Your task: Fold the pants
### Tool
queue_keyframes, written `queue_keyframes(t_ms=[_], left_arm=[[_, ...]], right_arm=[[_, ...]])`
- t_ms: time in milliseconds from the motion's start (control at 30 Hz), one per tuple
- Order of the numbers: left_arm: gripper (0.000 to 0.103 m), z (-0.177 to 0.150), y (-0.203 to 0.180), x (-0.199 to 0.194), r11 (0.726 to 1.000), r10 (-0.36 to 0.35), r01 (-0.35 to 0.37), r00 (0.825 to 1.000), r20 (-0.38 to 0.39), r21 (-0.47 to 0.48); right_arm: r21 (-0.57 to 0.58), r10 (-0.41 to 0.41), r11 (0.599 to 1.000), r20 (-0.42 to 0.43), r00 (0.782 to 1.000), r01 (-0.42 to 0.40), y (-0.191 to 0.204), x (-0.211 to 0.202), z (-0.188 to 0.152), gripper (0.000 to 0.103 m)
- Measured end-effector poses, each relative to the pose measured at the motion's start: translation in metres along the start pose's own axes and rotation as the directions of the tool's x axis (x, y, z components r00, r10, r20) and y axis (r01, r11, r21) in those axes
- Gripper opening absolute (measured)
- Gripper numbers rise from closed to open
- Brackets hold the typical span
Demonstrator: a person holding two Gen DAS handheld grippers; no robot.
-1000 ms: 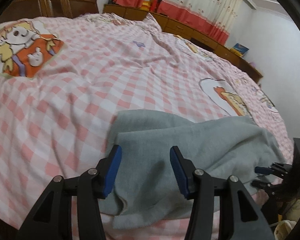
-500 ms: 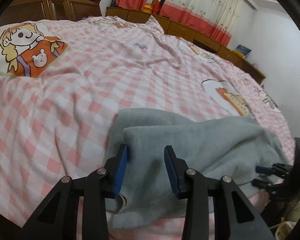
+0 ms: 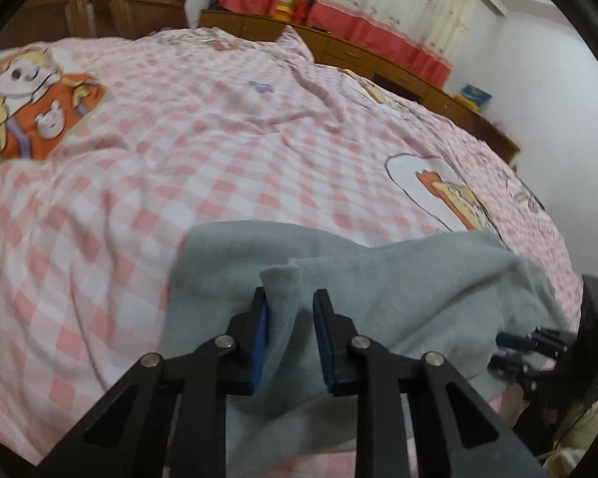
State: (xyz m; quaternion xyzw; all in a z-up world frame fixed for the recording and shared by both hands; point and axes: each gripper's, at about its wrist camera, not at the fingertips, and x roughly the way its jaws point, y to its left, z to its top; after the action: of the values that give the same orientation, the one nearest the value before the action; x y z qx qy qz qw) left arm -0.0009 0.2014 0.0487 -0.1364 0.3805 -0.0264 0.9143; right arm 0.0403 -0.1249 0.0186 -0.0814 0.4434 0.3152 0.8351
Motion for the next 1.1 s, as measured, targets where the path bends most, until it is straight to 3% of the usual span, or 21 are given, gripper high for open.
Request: queue_keyframes(t_ms=[167,367,433,467,500,533,633,833,933,967,1000,1100], left_arm=[[0.014,0.002,-0.005,0.001,1.000,0.009,-0.009,1.000,-0.002,0.016],[0.012,0.003,0.001,-0.001,0.999,0.027,-0.027,1.000,0.002,0.022],[0.010,0.005,0.004,-0.001,1.000,0.027,-0.027,1.000,0.003,0.009],[0.010,0.005,0.006,-0.001,1.000,0.022,-0.022,1.000,0.003,0.003],[0.009,0.005,0.008,-0.001,1.000,0.015,-0.015,1.000,0.003,-0.004],[0.009,0.005,0.009,-0.002,1.000,0.010,-0.010,1.000,0.003,-0.011],[0.010,0.004,0.010,-0.003,1.000,0.010,-0.010,1.000,0.001,-0.011],[0.010,0.002,0.010,0.000,1.000,0.027,-0.027,1.000,-0.006,-0.015],[0.010,0.002,0.009,0.003,0.999,0.043,-0.043,0.999,-0.010,-0.012],[0.010,0.002,0.009,0.003,0.999,0.045,-0.046,0.999,-0.009,-0.013],[0.010,0.002,0.009,0.003,0.999,0.049,-0.049,0.999,-0.006,-0.014],[0.009,0.005,0.007,-0.003,0.998,0.057,-0.057,0.998,0.025,-0.005]], right_arm=[[-0.025,0.037,0.999,0.018,0.999,-0.036,0.005,-0.016,-0.004,0.004],[-0.099,0.050,0.994,0.007,0.999,-0.049,0.010,-0.031,-0.008,0.004],[-0.117,0.032,0.993,-0.009,0.999,-0.032,0.012,-0.029,-0.009,0.019],[-0.136,-0.005,0.991,-0.020,1.000,0.003,0.015,-0.027,-0.011,0.047],[-0.156,-0.046,0.987,-0.027,0.999,0.041,0.017,-0.023,-0.013,0.058],[-0.176,-0.075,0.982,-0.021,0.997,0.070,0.019,-0.021,-0.015,0.062],[-0.244,-0.119,0.963,-0.010,0.993,0.112,0.026,-0.011,-0.022,0.062],[-0.223,-0.157,0.963,0.006,0.988,0.154,0.026,0.002,-0.013,0.059],[-0.225,-0.178,0.958,0.021,0.984,0.178,0.027,0.003,-0.008,0.034],[-0.219,-0.171,0.961,0.021,0.985,0.172,0.026,0.000,-0.007,0.012],[-0.207,-0.167,0.964,0.020,0.986,0.168,0.025,-0.003,-0.005,0.007],[-0.178,-0.137,0.974,0.051,0.989,0.144,0.022,-0.020,-0.002,0.006]])
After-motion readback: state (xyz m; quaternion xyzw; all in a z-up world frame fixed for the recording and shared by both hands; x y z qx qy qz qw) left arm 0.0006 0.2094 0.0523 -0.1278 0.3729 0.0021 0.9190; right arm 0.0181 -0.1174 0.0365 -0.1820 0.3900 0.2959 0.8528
